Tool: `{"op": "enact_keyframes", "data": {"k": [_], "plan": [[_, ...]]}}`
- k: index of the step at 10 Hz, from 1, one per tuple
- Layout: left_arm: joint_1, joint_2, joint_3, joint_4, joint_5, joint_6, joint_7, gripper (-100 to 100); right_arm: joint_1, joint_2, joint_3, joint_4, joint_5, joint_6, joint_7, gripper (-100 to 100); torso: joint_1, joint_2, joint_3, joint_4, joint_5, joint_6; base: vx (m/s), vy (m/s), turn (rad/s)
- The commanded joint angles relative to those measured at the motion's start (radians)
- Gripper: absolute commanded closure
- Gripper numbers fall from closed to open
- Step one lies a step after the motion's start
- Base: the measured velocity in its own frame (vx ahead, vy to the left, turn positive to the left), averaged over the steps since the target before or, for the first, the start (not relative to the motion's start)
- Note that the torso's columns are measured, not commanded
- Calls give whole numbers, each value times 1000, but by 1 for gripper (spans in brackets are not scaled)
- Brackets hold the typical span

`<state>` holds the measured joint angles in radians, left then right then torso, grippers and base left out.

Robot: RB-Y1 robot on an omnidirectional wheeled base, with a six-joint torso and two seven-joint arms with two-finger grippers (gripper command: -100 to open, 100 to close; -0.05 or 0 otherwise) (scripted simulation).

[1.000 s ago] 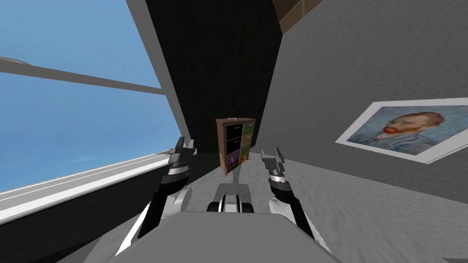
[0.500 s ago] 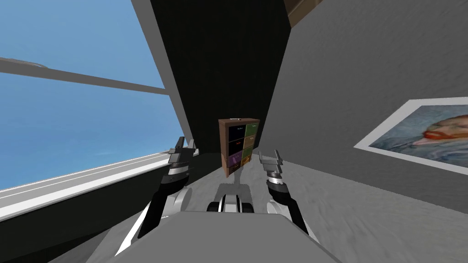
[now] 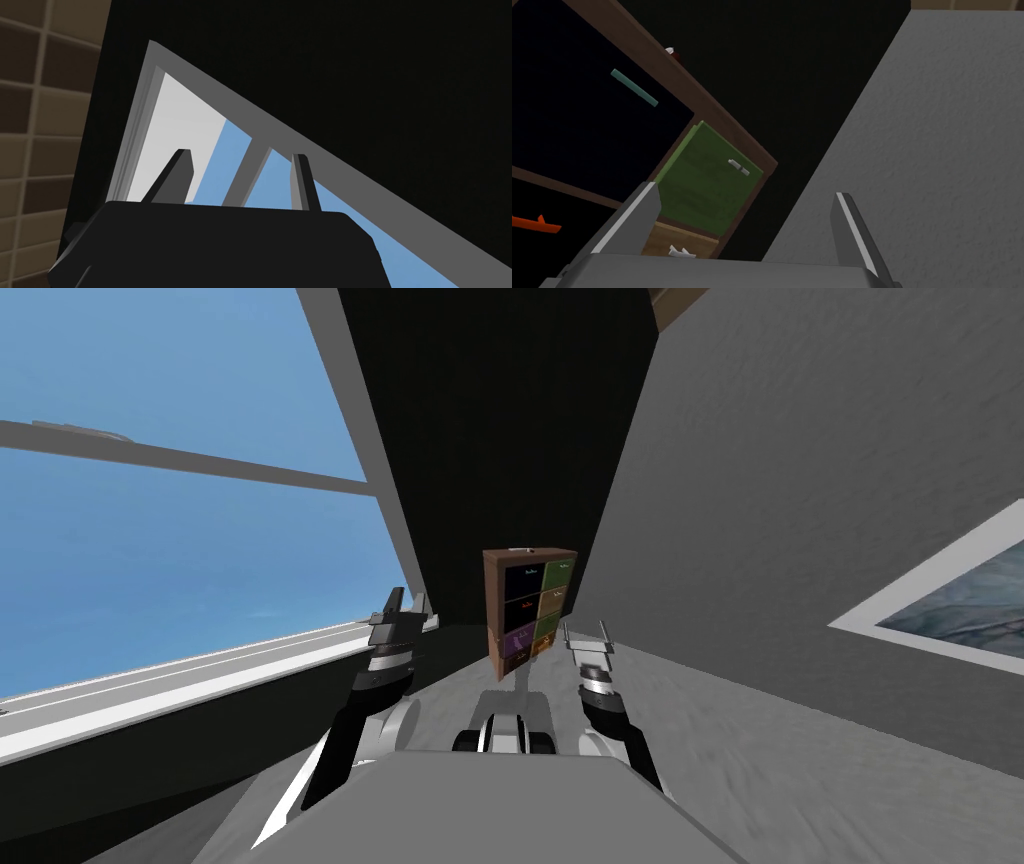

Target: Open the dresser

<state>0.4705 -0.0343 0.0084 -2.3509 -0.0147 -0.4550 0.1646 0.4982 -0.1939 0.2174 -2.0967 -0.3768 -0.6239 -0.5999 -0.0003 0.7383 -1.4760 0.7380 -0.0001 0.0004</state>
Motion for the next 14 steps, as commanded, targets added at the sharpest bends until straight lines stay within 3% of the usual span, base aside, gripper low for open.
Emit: {"op": "enact_keyframes", "data": {"k": [1,4,5,6,7,8,9,10,11,12,13,14], "plan": [[0,0,0,0,0,0,0,0,0,-1,30,24,-45,-24,-75,-100,0,0,0,0,0,-1,62,-17,68],[0,0,0,0,0,0,0,0,-6,-4,82,66,-126,-63,-161,-100,0,0,0,0,0,0,74,-17,112],[0,0,0,0,0,0,0,0,-6,-4,82,66,-126,-63,-189,-100,0,-1,0,0,0,-1,73,-22,88],[0,0,0,0,0,0,0,0,-10,-6,109,88,-167,-82,-218,-100,0,0,0,0,0,0,81,-23,173],[0,0,0,0,0,0,0,0,-10,-6,109,88,-167,-82,-248,-100,0,-1,0,0,0,-1,73,-22,69],[0,0,0,0,0,0,0,0,-16,-9,137,110,-208,-102,-277,-100,0,0,0,0,0,0,72,-23,129],[0,0,0,0,0,0,0,0,-16,-9,137,110,-208,-102,-305,-100,0,0,0,0,0,-1,61,-24,79],[0,0,0,0,0,0,0,0,-23,-12,166,132,-249,-121,-334,-100,0,1,0,0,0,0,82,-38,141],[0,0,0,0,0,0,0,0,-23,-12,166,132,-249,-121,-362,-100,0,-1,0,0,0,-1,61,-38,89],[0,0,0,0,0,0,0,0,-31,-16,195,155,-289,-140,-391,-100,0,0,0,0,0,0,75,-43,154],[0,0,0,0,0,0,0,0,-31,-16,195,155,-289,-140,-420,-100,0,-1,0,0,0,-1,72,-35,74],[0,0,0,0,0,0,0,0,-41,-20,225,178,-329,-158,-449,-100,1,0,0,0,0,0,78,-32,126]]}}
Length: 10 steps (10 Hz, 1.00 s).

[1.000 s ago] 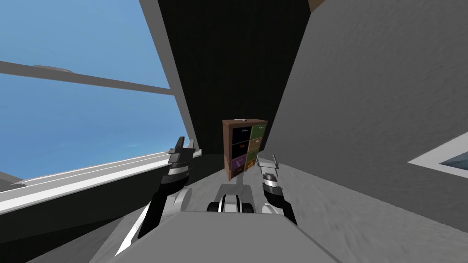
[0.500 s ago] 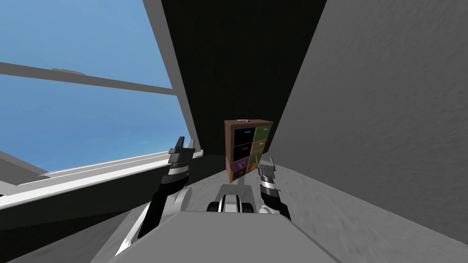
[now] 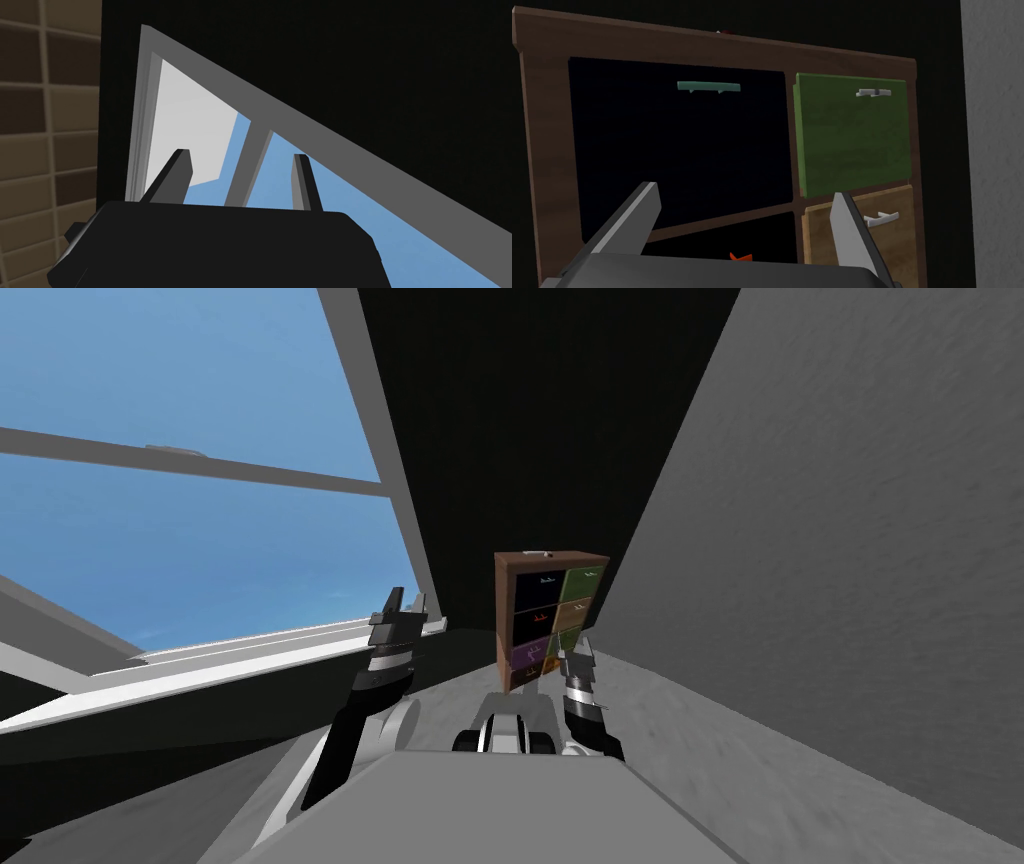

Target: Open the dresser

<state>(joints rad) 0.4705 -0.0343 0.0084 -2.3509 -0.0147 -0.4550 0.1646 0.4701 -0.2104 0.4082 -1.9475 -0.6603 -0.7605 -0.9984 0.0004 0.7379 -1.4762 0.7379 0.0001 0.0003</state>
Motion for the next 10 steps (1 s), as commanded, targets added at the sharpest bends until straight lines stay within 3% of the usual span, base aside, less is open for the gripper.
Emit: {"op": "enact_keyframes", "data": {"k": [1,2,3,4,5,6,7,10], "plan": [[0,0,0,0,0,0,0,0,-12,-4,34,28,-46,-22,-78,-100,0,0,0,0,0,0,62,-34,73],[0,0,0,0,0,0,0,0,-23,-9,64,51,-85,-40,-105,-100,0,1,0,0,0,0,73,-33,130],[0,0,0,0,0,0,0,0,-23,-9,64,51,-85,-40,-131,-100,0,0,0,0,0,-1,62,-33,87],[0,0,0,0,0,0,0,0,-34,-15,94,74,-124,-58,-160,-100,0,1,0,0,0,0,73,-49,145],[0,0,0,0,0,0,0,0,-34,-15,94,74,-124,-58,-189,-100,-1,0,0,0,0,0,60,-41,77],[0,0,0,0,0,0,0,0,-46,-22,124,97,-162,-76,-217,-100,0,1,0,0,0,0,64,-43,135],[0,0,0,0,0,0,0,0,-46,-22,124,97,-162,-76,-242,-100,0,0,0,0,0,0,54,-40,80],[0,0,0,0,0,0,0,0,-72,-36,184,141,-235,-110,-328,-100,-1,1,0,0,0,0,53,-47,118]]}}
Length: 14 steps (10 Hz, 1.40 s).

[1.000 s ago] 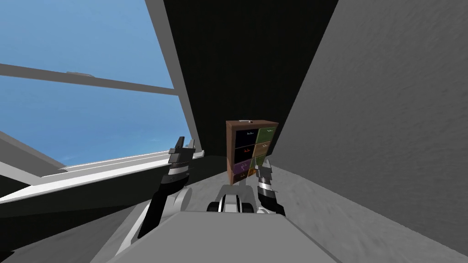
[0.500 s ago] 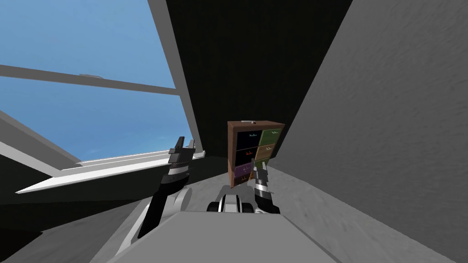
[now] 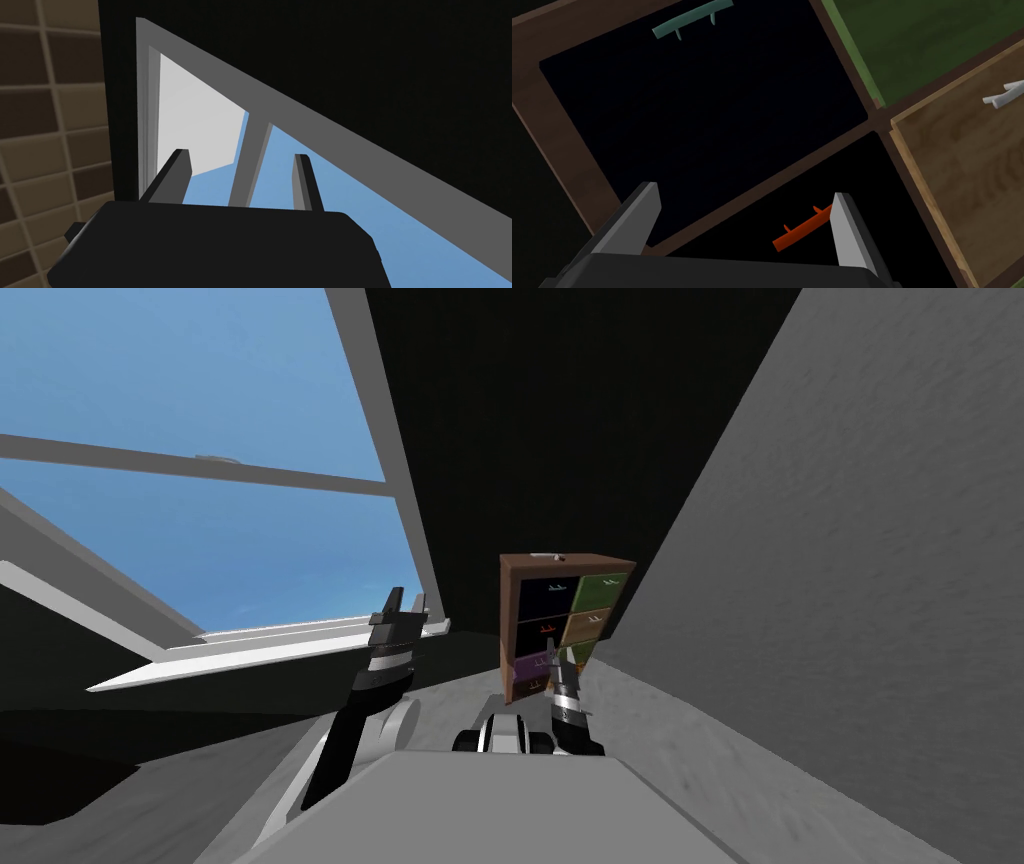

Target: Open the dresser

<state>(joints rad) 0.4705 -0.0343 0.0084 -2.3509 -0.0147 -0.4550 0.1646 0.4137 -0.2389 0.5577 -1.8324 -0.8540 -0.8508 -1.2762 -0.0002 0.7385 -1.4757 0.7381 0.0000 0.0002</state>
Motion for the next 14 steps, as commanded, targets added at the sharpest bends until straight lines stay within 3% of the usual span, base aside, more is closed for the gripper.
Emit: {"op": "enact_keyframes", "data": {"k": [1,4,7,9,10,14], "plan": [[0,0,0,0,0,0,0,0,-16,-8,35,26,-41,-20,-65,-100,0,-1,-1,0,0,0,60,-42,64],[0,0,0,0,0,0,0,0,-44,-23,93,69,-109,-51,-153,-100,0,0,0,0,0,0,55,-50,98],[0,0,0,0,0,0,0,0,-58,-31,121,89,-140,-66,-204,-100,0,0,0,0,0,0,45,-50,86],[0,0,0,0,0,0,0,0,-86,-45,174,126,-199,-93,-271,-100,1,-1,0,0,0,0,55,-53,131],[0,0,0,0,0,0,0,0,-86,-45,174,126,-199,-93,-285,-100,-1,-2,-1,0,0,0,50,-63,66],[0,0,0,0,0,0,0,0,-136,-76,260,186,-291,-136,-409,-100,0,0,0,0,0,0,55,-69,126]]}}
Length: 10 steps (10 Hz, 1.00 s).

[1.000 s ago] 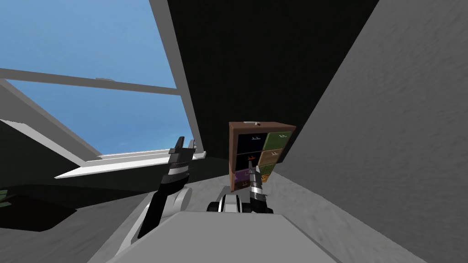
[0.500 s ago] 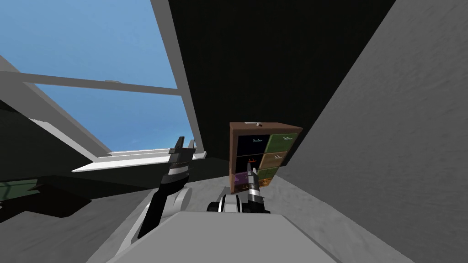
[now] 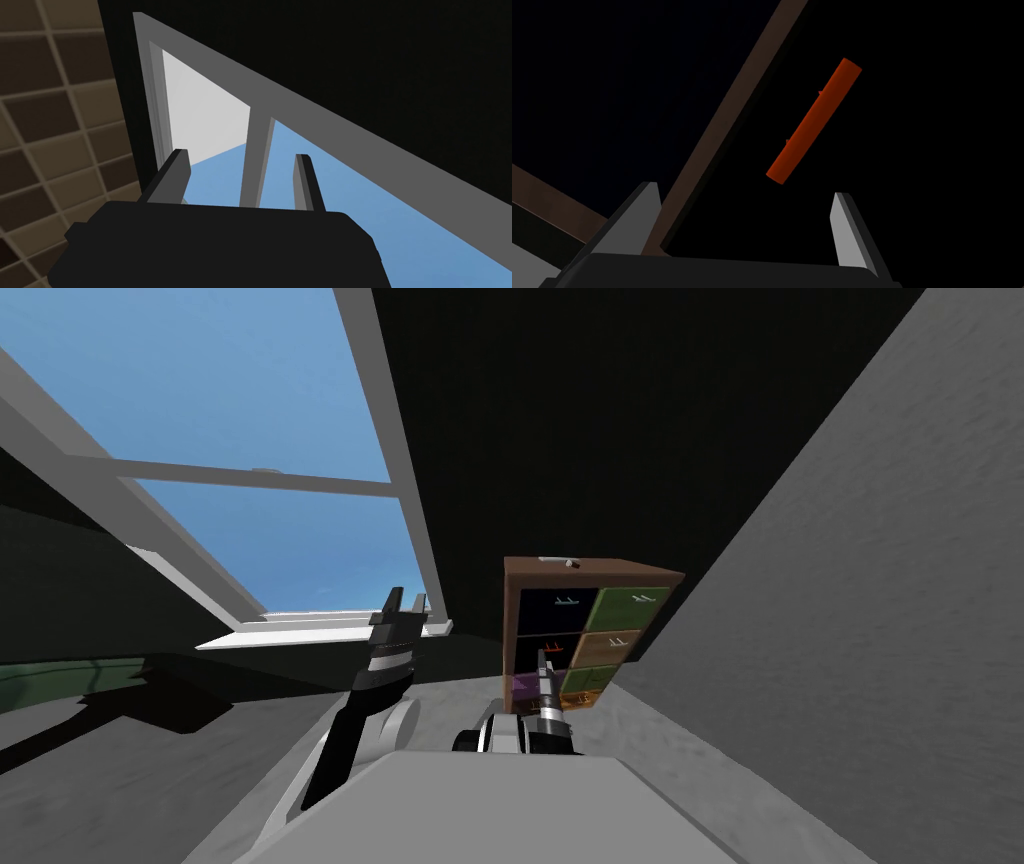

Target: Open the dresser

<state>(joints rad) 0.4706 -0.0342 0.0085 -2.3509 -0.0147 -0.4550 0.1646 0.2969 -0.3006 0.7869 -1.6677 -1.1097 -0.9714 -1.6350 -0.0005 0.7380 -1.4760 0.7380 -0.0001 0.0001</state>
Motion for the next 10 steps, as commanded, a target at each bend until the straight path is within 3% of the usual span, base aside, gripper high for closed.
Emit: {"op": "enact_keyframes", "data": {"k": [1,4,5,8,10], "plan": [[0,0,0,0,0,0,0,0,-30,-22,48,33,-53,-24,-78,-100,0,0,0,0,0,0,55,-76,101],[0,0,0,0,0,0,0,0,-52,-43,83,56,-88,-40,-127,-100,2,1,1,0,0,0,32,-52,63],[0,0,0,0,0,0,0,0,-46,-42,74,46,-84,-34,-115,-100,2,1,1,0,0,0,10,-19,12],[0,0,0,0,0,0,0,0,-79,-97,-9,44,-147,12,-148,-100,4,2,1,1,1,0,-38,63,100],[0,0,0,0,0,0,0,0,-92,-119,-42,43,-171,31,-160,-100,1,1,0,0,0,0,-45,80,72]]}}
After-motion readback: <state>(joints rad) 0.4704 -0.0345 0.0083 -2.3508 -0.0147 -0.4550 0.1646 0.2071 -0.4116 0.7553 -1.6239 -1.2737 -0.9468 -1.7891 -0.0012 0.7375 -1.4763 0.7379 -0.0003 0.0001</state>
